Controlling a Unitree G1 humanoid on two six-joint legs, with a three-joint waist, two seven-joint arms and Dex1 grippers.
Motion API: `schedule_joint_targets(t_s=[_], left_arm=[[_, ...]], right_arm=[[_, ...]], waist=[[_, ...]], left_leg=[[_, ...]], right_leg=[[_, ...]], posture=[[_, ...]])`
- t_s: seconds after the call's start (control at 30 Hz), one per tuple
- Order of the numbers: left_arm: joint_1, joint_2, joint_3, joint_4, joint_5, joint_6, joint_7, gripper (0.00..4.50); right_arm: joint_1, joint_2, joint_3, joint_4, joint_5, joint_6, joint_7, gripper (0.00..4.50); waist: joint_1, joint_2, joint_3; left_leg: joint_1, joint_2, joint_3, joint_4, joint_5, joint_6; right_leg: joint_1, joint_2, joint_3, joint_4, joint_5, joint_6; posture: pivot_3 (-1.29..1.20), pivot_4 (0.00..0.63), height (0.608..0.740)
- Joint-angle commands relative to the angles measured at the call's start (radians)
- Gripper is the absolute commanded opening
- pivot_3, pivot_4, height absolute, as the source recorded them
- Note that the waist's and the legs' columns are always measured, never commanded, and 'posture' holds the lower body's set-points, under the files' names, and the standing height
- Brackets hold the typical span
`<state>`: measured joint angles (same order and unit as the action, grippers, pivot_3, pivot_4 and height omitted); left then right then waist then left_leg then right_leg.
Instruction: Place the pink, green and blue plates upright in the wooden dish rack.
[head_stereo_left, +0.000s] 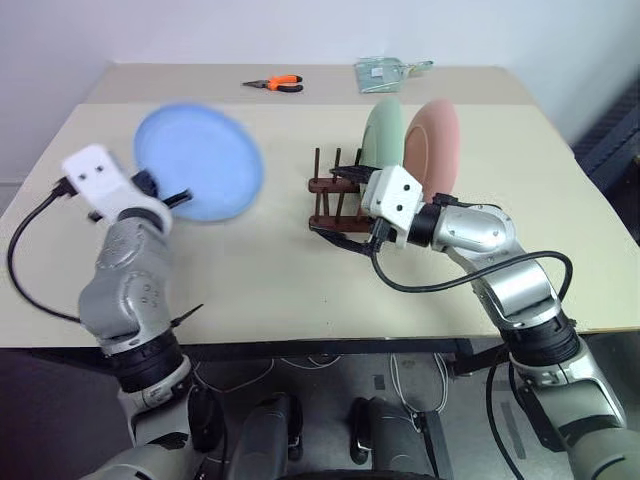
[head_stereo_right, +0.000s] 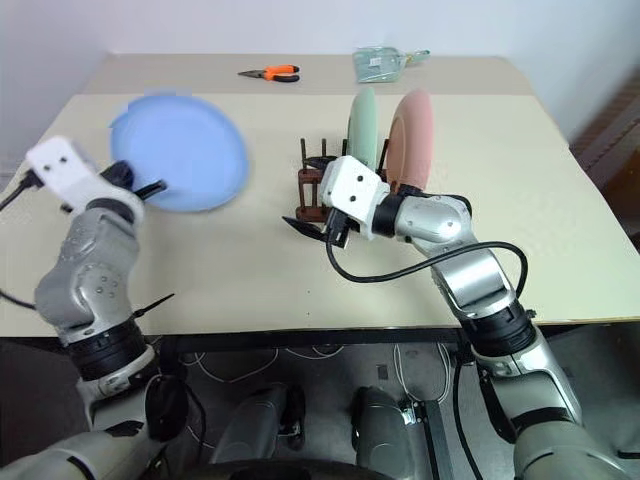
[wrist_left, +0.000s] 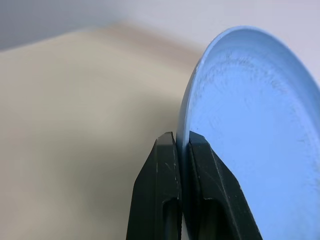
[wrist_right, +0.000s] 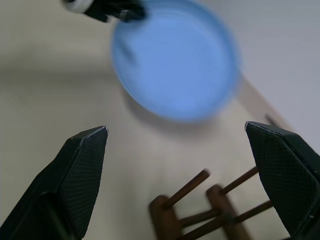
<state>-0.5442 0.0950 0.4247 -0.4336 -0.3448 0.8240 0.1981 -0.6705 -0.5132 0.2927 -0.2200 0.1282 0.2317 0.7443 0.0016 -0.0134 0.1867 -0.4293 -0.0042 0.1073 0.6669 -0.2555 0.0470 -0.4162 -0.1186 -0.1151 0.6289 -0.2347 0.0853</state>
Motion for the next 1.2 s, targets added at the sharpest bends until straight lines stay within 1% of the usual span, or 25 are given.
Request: schedule_joint_targets(t_s=[0.03, 0.13, 0.23, 0.27, 0.3, 0.37, 0.4, 0.43, 0.53, 0.57, 0.6, 0.67, 0.7, 0.8, 0.87, 0.9, 0.97, 1.0, 1.03, 1.1, 1.2], left_arm=[[0.022, -0.034, -0.027, -0.153, -0.081, 0.035, -0.009, 0.06], [0.047, -0.051, -0.034, -0.243, -0.155, 0.07, -0.024, 0.06], [0.063, -0.059, -0.031, -0.288, -0.225, 0.086, -0.039, 0.06], [0.067, -0.059, -0.032, -0.295, -0.241, 0.088, -0.039, 0.02], [0.07, -0.059, -0.033, -0.3, -0.257, 0.09, -0.038, 0.0], [0.075, -0.06, -0.037, -0.31, -0.29, 0.092, -0.034, 0.0], [0.079, -0.064, -0.037, -0.316, -0.312, 0.094, -0.031, 0.0], [0.083, -0.064, -0.038, -0.321, -0.33, 0.097, -0.029, 0.0], [0.095, -0.055, -0.041, -0.323, -0.356, 0.103, -0.018, 0.0], [0.092, -0.057, -0.025, -0.313, -0.366, 0.096, -0.008, 0.0], [0.081, -0.067, 0.002, -0.297, -0.387, 0.084, 0.009, 0.71], [0.045, -0.08, 0.068, -0.261, -0.443, 0.055, 0.052, 1.36], [0.019, -0.074, 0.111, -0.235, -0.474, 0.032, 0.076, 1.96], [-0.04, 0.005, 0.218, -0.146, -0.504, -0.038, 0.105, 3.36], [-0.039, 0.091, 0.252, -0.083, -0.449, -0.094, 0.084, 3.36], [-0.019, 0.142, 0.246, -0.051, -0.4, -0.116, 0.063, 3.36], [0.049, 0.238, 0.184, -0.004, -0.304, -0.161, -0.014, 3.36], [0.102, 0.287, 0.116, 0.01, -0.236, -0.192, -0.064, 3.36], [0.148, 0.317, 0.054, 0.016, -0.184, -0.215, -0.103, 3.36], [0.238, 0.347, -0.062, 0.026, -0.104, -0.27, -0.172, 3.36], [0.33, 0.35, -0.171, 0.02, -0.035, -0.332, -0.247, 3.36]], right_arm=[[-0.072, 0.038, 0.061, 0.074, -0.129, -0.143, -0.02, 4.5], [-0.119, 0.062, 0.1, 0.181, -0.223, -0.253, -0.037, 4.5], [-0.159, 0.077, 0.133, 0.281, -0.309, -0.366, -0.059, 4.5], [-0.17, 0.08, 0.139, 0.311, -0.332, -0.397, -0.068, 4.25], [-0.178, 0.085, 0.139, 0.334, -0.346, -0.42, -0.073, 3.95], [-0.193, 0.092, 0.132, 0.372, -0.375, -0.459, -0.094, 3.14], [-0.196, 0.092, 0.129, 0.383, -0.389, -0.477, -0.102, 2.65], [-0.198, 0.091, 0.126, 0.392, -0.402, -0.492, -0.11, 2.04], [-0.197, 0.088, 0.113, 0.404, -0.42, -0.523, -0.118, 0.53], [-0.194, 0.087, 0.109, 0.401, -0.425, -0.533, -0.118, 0.12], [-0.192, 0.086, 0.105, 0.398, -0.43, -0.541, -0.119, 0.0], [-0.187, 0.084, 0.097, 0.388, -0.437, -0.554, -0.124, 0.0], [-0.187, 0.085, 0.092, 0.381, -0.439, -0.557, -0.129, 0.0], [-0.196, 0.098, 0.064, 0.35, -0.413, -0.561, -0.137, 0.0], [-0.199, 0.128, 0.028, 0.312, -0.34, -0.531, -0.126, 0.0], [-0.196, 0.154, -0.003, 0.279, -0.265, -0.478, -0.111, 0.0], [-0.189, 0.217, -0.07, 0.194, -0.075, -0.304, -0.082, 0.0], [-0.187, 0.254, -0.112, 0.145, 0.035, -0.186, -0.089, 0.0], [-0.189, 0.284, -0.152, 0.106, 0.129, -0.068, -0.106, 0.0], [-0.201, 0.342, -0.239, 0.048, 0.314, 0.163, -0.177, 0.0], [-0.221, 0.416, -0.35, 0.02, 0.489, 0.395, -0.331, 0.0]], waist=[[-0.013, 0.0, 0.0], [-0.018, 0.0, 0.0], [-0.017, 0.0, 0.0], [-0.015, 0.0, 0.0], [-0.013, 0.0, 0.0], [-0.013, 0.0, 0.0], [-0.013, 0.0, 0.0], [-0.013, 0.0, 0.0], [-0.015, 0.0, 0.0], [-0.015, 0.0, 0.0], [-0.015, 0.0, 0.0], [-0.013, 0.0, 0.001], [-0.013, 0.0, 0.001], [-0.016, 0.0, 0.001], [-0.022, 0.0, 0.001], [-0.023, 0.0, 0.001], [-0.022, 0.0, 0.001], [-0.02, 0.0, 0.001], [-0.019, 0.0, 0.001], [-0.008, 0.0, 0.0], [-0.003, 0.0, 0.0]], left_leg=[[0.0, 0.0, 0.0, 0.0, 0.0, 0.0], [0.001, 0.001, 0.0, -0.001, 0.001, -0.001], [0.001, 0.001, 0.0, -0.001, 0.001, -0.001], [0.001, 0.001, 0.0, -0.001, 0.001, -0.001], [0.001, 0.001, 0.0, 0.0, 0.001, -0.001], [0.001, 0.0, 0.0, 0.0, 0.001, -0.001], [0.001, 0.0, 0.0, 0.0, 0.001, -0.001], [0.001, 0.0, 0.0, 0.0, 0.001, -0.001], [0.002, 0.0, -0.001, 0.0, 0.001, -0.001], [0.002, 0.0, -0.001, 0.0, 0.001, -0.001], [0.002, 0.0, -0.001, 0.0, 0.001, -0.001], [0.002, 0.0, -0.001, 0.0, 0.001, -0.001], [0.002, 0.0, -0.001, 0.0, 0.001, -0.001], [0.002, 0.001, -0.002, 0.0, 0.001, -0.001], [0.003, 0.001, -0.001, 0.0, 0.001, -0.001], [0.003, 0.001, -0.001, -0.001, 0.001, -0.001], [0.003, 0.001, -0.001, -0.001, 0.002, -0.002], [0.003, 0.001, -0.001, -0.002, 0.002, -0.002], [0.003, 0.001, -0.001, -0.002, 0.002, -0.002], [0.003, 0.0, -0.002, -0.002, 0.001, -0.001], [0.002, -0.002, -0.003, -0.002, -0.002, -0.004]], right_leg=[[0.0, 0.0, 0.0, 0.0, 0.0, 0.0], [0.0, 0.0, 0.001, 0.001, 0.0, 0.0], [0.0, 0.0, 0.001, 0.001, 0.0, 0.0], [0.0, 0.0, 0.001, 0.001, 0.0, 0.0], [0.001, 0.001, 0.001, 0.001, 0.0, 0.0], [0.001, 0.001, 0.001, 0.0, 0.0, 0.0], [0.001, 0.001, 0.001, 0.0, 0.0, 0.0], [0.002, 0.001, 0.001, 0.0, 0.0, 0.0], [0.002, 0.001, 0.001, 0.0, 0.0, 0.0], [0.002, 0.001, 0.001, 0.0, 0.0, 0.0], [0.002, 0.001, 0.001, 0.0, 0.0, 0.0], [0.002, 0.001, 0.001, 0.0, 0.0, 0.0], [0.003, 0.001, 0.001, 0.0, 0.0, 0.0], [0.003, 0.001, 0.001, 0.0, 0.0, 0.0], [0.002, 0.002, 0.0, 0.0, 0.0, 0.0], [0.002, 0.002, 0.0, 0.0, 0.0, 0.0], [0.002, 0.004, 0.0, 0.0, 0.0, 0.0], [0.002, 0.004, 0.0, 0.002, 0.0, -0.001], [0.003, 0.004, 0.0, 0.001, 0.0, -0.001], [0.004, 0.003, -0.001, 0.001, 0.0, -0.001], [0.004, 0.0, 0.0, -0.001, 0.0, -0.001]], posture=[[0.0, 0.15, 0.74], [0.0, 0.15, 0.74], [0.0, 0.15, 0.74], [0.0, 0.15, 0.74], [0.0, 0.15, 0.74], [0.0, 0.15, 0.74], [0.0, 0.15, 0.74], [0.0, 0.15, 0.74], [0.0, 0.15, 0.74], [0.0, 0.15, 0.74], [0.0, 0.15, 0.74], [0.0, 0.15, 0.74], [0.0, 0.15, 0.74], [0.0, 0.15, 0.74], [0.0, 0.15, 0.74], [0.0, 0.15, 0.74], [0.0, 0.15, 0.74], [0.0, 0.15, 0.74], [0.0, 0.15, 0.74], [0.0, 0.15, 0.74], [0.0, 0.15, 0.74]])
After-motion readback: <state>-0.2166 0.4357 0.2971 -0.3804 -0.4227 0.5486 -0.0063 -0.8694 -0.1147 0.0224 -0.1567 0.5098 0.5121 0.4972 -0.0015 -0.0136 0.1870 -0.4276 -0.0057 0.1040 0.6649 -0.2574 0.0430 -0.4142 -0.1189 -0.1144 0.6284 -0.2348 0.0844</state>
